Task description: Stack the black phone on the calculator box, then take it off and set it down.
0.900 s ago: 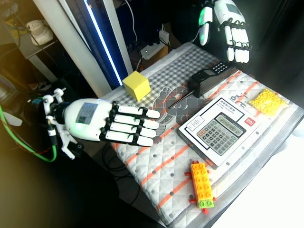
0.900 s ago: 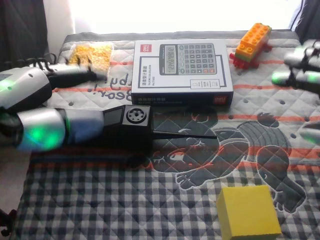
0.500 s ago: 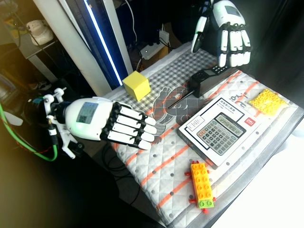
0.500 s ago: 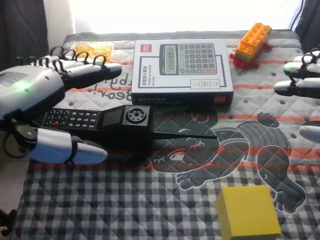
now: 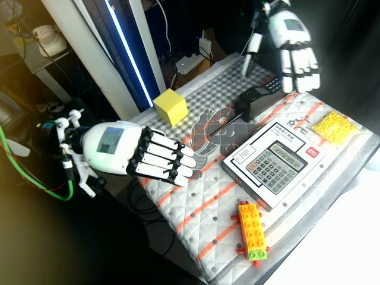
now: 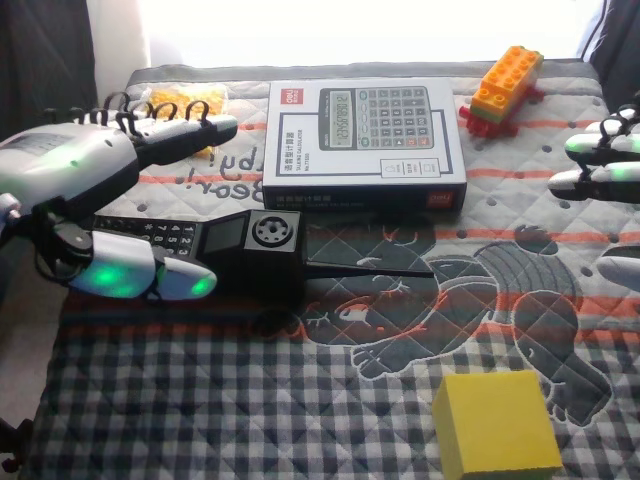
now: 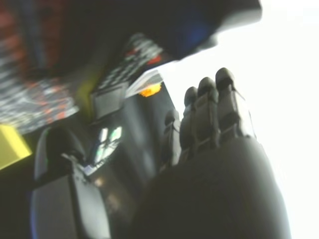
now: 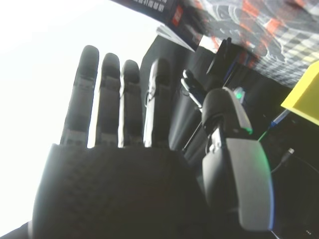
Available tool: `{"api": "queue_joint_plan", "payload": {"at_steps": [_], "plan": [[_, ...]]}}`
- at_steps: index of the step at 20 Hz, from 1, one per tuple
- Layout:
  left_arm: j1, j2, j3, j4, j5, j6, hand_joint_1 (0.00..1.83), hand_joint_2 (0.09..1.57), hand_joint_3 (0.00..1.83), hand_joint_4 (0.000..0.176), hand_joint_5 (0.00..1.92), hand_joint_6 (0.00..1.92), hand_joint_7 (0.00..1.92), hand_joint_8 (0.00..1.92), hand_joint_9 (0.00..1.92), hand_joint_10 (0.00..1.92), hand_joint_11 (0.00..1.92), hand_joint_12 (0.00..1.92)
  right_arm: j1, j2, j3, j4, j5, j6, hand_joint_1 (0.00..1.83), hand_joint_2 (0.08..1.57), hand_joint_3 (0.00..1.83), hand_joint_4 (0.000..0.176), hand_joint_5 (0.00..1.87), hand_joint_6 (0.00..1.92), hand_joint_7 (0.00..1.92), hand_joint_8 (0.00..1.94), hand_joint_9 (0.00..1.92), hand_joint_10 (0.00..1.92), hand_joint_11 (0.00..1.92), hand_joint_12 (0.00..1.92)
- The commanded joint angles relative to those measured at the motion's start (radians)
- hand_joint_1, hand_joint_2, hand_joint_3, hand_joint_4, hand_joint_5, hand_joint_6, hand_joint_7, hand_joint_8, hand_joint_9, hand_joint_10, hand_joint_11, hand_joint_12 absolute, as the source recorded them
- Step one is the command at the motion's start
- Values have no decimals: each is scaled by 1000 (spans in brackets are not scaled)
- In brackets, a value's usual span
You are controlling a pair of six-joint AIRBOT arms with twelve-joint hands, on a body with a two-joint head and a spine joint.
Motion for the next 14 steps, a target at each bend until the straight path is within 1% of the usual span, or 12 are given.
{"api": "queue_joint_plan", "payload": {"at_steps": [1,2,3,4,6,8,9,10,11,12,13,14], "plan": [[-15,0,9,8,-72,0,667,880,0,175,117,0,253,1,294,5,0,597,4,3,1,19,119,-2,385,1287,0,81,555,0,405,3,390,5,248,411],[-19,-4,16,7,-60,0,665,884,0,148,182,0,278,0,328,3,0,657,4,2,1,19,119,-2,409,1285,0,84,556,0,416,5,407,9,274,425],[-26,-12,29,1,-38,2,669,875,0,142,195,0,284,0,340,3,0,692,4,2,1,19,119,-2,403,1288,0,83,555,0,415,3,414,8,275,436],[-31,-18,38,-2,-23,2,697,862,0,125,223,5,286,0,335,0,0,669,4,2,1,19,119,-2,353,1293,2,95,535,0,398,1,401,2,255,439],[-38,-34,60,-10,15,4,712,847,0,90,295,10,305,2,333,1,0,684,2,-1,1,19,119,-2,344,1292,1,98,528,0,393,0,404,0,177,604],[-38,-39,64,-27,31,38,728,835,0,128,232,0,390,11,386,9,0,613,1,-2,2,19,118,-2,348,1287,0,101,521,0,395,1,425,7,192,640],[-38,-41,62,-40,39,73,749,842,0,107,245,3,431,11,408,11,0,588,1,-2,3,19,118,-2,334,1294,0,102,511,0,406,0,440,1,171,693],[-38,-43,61,-43,48,95,749,842,0,107,245,3,431,11,408,11,0,588,0,-2,3,19,118,-2,334,1294,0,102,511,0,406,0,440,1,171,693],[-37,-45,61,-44,56,101,793,853,4,89,252,5,439,10,410,9,0,583,0,-2,3,19,118,-2,325,1294,0,100,508,0,410,1,460,7,220,730],[-37,-52,62,-48,57,101,842,861,4,92,255,3,499,11,468,14,0,659,-1,-3,3,19,118,-2,351,1291,0,98,499,0,406,1,477,9,269,747],[-37,-54,63,-48,58,101,927,890,5,79,326,13,534,13,490,16,0,679,-1,-4,3,19,118,-2,346,1290,0,89,491,0,392,0,510,4,353,702],[-37,-60,67,-48,63,101,1081,955,5,7,471,25,663,29,538,29,0,810,-2,-6,3,19,118,-1,332,1294,0,89,475,0,390,0,551,3,406,671]]}}
